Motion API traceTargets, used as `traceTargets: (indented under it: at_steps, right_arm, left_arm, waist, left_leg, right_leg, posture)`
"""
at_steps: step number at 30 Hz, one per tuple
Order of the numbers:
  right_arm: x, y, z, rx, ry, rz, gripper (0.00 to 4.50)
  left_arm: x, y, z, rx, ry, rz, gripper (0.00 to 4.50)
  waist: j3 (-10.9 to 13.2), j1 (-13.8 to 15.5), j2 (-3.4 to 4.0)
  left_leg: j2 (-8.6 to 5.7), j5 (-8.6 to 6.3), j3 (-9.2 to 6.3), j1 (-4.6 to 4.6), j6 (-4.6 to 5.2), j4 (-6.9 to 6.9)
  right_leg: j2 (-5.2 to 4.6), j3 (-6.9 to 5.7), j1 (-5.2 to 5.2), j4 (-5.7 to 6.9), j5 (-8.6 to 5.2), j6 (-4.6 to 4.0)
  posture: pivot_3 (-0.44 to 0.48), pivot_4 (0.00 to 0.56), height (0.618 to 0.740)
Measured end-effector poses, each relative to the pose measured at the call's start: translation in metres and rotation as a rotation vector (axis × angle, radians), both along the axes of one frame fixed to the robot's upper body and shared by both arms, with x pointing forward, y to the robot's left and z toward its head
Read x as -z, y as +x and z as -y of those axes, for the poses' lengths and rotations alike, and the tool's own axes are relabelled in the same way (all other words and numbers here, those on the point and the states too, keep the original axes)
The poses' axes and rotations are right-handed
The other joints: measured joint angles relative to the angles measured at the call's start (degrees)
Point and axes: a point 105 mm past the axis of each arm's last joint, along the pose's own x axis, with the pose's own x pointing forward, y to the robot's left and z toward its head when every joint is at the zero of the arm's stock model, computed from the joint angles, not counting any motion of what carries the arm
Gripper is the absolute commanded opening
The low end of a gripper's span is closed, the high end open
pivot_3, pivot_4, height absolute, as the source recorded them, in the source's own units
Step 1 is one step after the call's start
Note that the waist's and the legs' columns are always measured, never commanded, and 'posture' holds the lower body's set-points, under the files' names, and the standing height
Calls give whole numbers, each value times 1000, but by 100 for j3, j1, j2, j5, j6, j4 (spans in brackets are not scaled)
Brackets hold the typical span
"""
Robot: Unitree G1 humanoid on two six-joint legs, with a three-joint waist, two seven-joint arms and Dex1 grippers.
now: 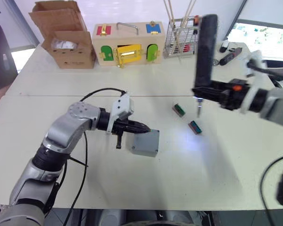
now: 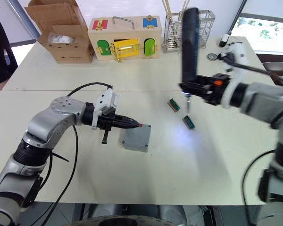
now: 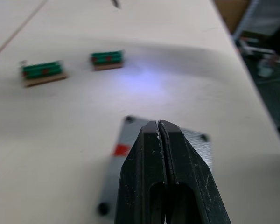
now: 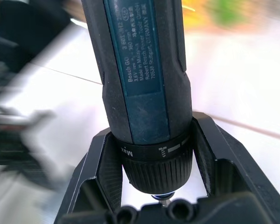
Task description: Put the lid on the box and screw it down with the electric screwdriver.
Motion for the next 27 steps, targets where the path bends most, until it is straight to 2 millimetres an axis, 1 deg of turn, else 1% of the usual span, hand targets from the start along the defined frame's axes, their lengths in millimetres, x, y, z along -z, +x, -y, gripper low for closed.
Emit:
traceTargets:
  at_steps: [1,3,4,6,8,11,13,16,19,23,27]
  right_arm:
    - [3,-2,18,72,-29,-58,1742]
    - [15,-7,45,183,-69,-175,1742]
    - [22,-10,56,225,-90,-235,1742]
    - [36,-22,71,259,-117,-377,1742]
    - [48,-32,80,272,-118,-492,1742]
    - [69,-43,92,311,-104,-629,1742]
    - [86,-51,94,304,-78,-727,1742]
    - [103,-58,86,262,-17,-838,1742]
    - [107,-57,83,254,7,-875,1742]
    - [106,-48,87,285,-10,-873,1742]
    - [119,-44,84,288,-18,-912,1742]
  left_arm:
    - [-2,-4,2,21,1,11,0]
    - [-4,-9,7,47,-2,27,0]
    - [-3,-12,10,61,-1,29,0]
    - [0,-16,17,81,-14,23,0]
    - [2,-17,21,77,-28,16,0]
    - [9,-17,22,46,-39,-3,0]
    - [15,-17,21,25,-37,-20,0]
    - [22,-18,20,5,-34,-41,0]
    - [25,-20,21,-7,-36,-44,0]
    - [30,-20,19,-37,-34,-54,0]
    - [35,-19,14,-64,-13,-57,0]
  waist:
    - [1,1,-1]
    - [1,-6,0]
    - [1,-7,0]
    - [5,-16,9]
    - [5,-33,9]
    - [5,-32,10]
    - [5,-25,10]
    - [6,-21,11]
    - [6,-12,13]
    - [6,-1,13]
    - [6,8,14]
  left_leg:
    - [1,-2,1,0,3,0]
    - [1,-18,7,2,32,2]
    - [1,-19,8,3,35,4]
    - [1,-19,18,9,36,10]
    - [6,-19,21,15,37,15]
    - [9,-19,25,25,37,16]
    - [12,-19,24,25,37,16]
    - [12,-19,27,24,37,19]
    - [11,-19,27,24,36,24]
    - [11,-19,23,22,36,27]
    - [10,-19,23,16,36,32]
  right_leg:
    - [1,0,0,-2,0,0]
    - [1,5,0,2,0,0]
    - [2,7,0,6,0,0]
    - [5,17,0,18,0,0]
    - [15,22,1,29,0,-1]
    - [19,27,2,43,1,-1]
    - [23,27,1,44,1,-1]
    - [23,29,0,46,1,-1]
    - [21,29,0,47,1,-1]
    - [22,27,0,47,1,-1]
    - [20,27,-3,48,0,-1]
  posture:
    - [0,150,740]
    - [0,150,740]
    - [0,150,740]
    - [0,150,740]
    - [0,150,740]
    - [0,150,740]
    - [0,150,740]
    - [0,150,740]
    - [0,150,740]
    - [0,150,740]
    - [0,150,740]
